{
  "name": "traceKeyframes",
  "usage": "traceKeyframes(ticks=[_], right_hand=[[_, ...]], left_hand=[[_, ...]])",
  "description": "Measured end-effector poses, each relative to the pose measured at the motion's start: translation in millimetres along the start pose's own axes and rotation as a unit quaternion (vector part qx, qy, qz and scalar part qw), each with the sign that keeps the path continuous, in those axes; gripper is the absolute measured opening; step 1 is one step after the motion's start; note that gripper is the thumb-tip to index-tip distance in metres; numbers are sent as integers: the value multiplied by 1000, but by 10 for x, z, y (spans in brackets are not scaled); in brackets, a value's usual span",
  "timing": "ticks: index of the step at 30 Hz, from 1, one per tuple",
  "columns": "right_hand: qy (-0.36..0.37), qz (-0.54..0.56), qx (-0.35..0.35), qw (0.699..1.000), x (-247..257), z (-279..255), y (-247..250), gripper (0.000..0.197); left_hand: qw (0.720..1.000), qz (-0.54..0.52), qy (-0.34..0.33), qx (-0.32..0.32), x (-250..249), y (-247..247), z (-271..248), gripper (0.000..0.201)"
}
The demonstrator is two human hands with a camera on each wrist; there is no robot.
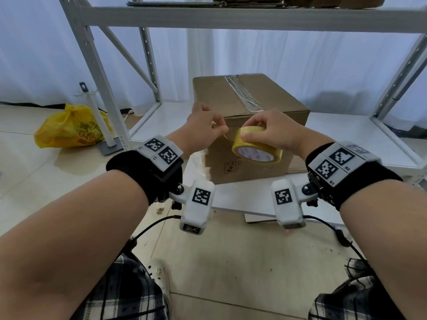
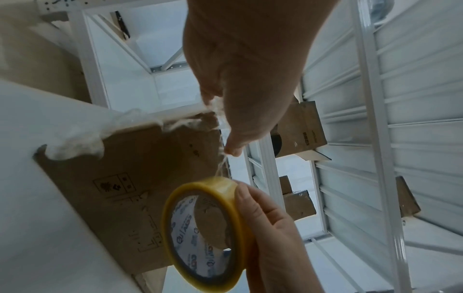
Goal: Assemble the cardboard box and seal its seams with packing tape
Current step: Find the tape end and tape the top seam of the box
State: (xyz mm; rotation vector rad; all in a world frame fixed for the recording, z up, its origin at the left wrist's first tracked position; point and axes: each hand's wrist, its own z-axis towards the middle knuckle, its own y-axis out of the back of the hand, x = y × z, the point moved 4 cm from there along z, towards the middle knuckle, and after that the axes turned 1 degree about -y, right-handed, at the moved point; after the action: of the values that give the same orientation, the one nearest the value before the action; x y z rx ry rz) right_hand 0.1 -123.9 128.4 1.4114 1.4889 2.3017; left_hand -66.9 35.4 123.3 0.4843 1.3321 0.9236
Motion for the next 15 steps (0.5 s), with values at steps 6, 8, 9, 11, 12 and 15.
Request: traceKeyframes(ticks=[6, 8, 9, 11, 12, 15], right_hand=[[9, -51, -26, 998, -55, 18, 18, 35], [10, -65, -29, 997, -40, 15, 12, 38], [12, -57, -30, 998, -21, 20, 14, 39], [21, -31, -43, 998, 40, 35, 33, 36], [24, -24, -53, 998, 72, 44, 45, 35], [34, -11, -86, 996, 118, 67, 42, 49]], left_hand=[[990, -140, -7, -8, -88, 25, -65, 16], [982, -188, -2, -9, -111, 35, -89, 18], [979, -204, 3, -15, -97, 47, -90, 20], [979, -199, 8, -33, -55, 98, -95, 31], [982, -188, 10, -27, -26, 119, -97, 37], [968, -250, 20, 29, 25, 125, -143, 36]])
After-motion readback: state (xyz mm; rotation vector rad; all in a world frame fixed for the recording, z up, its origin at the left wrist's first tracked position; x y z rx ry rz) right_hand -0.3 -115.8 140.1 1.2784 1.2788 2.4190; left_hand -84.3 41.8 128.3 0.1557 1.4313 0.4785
